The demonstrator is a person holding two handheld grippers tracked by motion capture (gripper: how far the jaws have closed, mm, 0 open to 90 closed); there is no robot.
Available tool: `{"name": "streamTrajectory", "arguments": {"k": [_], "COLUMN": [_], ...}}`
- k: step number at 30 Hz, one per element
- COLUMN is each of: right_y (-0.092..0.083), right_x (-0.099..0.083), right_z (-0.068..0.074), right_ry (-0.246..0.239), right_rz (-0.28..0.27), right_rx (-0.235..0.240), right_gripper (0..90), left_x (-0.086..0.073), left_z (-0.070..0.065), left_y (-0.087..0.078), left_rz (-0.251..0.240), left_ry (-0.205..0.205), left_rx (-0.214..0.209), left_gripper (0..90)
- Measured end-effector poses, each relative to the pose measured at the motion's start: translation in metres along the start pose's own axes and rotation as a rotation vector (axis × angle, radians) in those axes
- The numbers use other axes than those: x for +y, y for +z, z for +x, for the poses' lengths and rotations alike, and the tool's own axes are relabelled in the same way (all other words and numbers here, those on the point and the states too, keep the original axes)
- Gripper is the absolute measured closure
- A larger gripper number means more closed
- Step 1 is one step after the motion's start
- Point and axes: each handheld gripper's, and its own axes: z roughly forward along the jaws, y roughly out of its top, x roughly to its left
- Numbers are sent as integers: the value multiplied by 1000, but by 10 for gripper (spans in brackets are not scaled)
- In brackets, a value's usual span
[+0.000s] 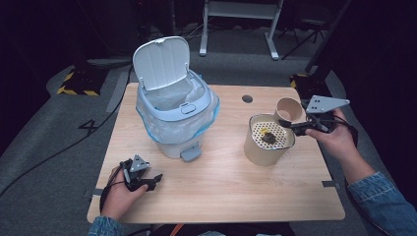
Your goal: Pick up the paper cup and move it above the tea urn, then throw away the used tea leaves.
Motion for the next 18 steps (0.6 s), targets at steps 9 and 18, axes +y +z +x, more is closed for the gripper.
{"name": "streamTrajectory", "arguments": {"k": [9, 18], "right_y": [-4, -5], "right_x": [-11, -3], "right_z": [-6, 1], "right_ry": [321, 308], "right_rz": [-38, -24], "right_rx": [177, 205], "right_gripper": [301, 296], "left_x": [0, 0], "left_z": [0, 0], "left_y": [0, 0], "left_rz": [-3, -2], "left_ry": [-1, -1], "left_rx": [2, 2], "left_gripper": [294, 294]}}
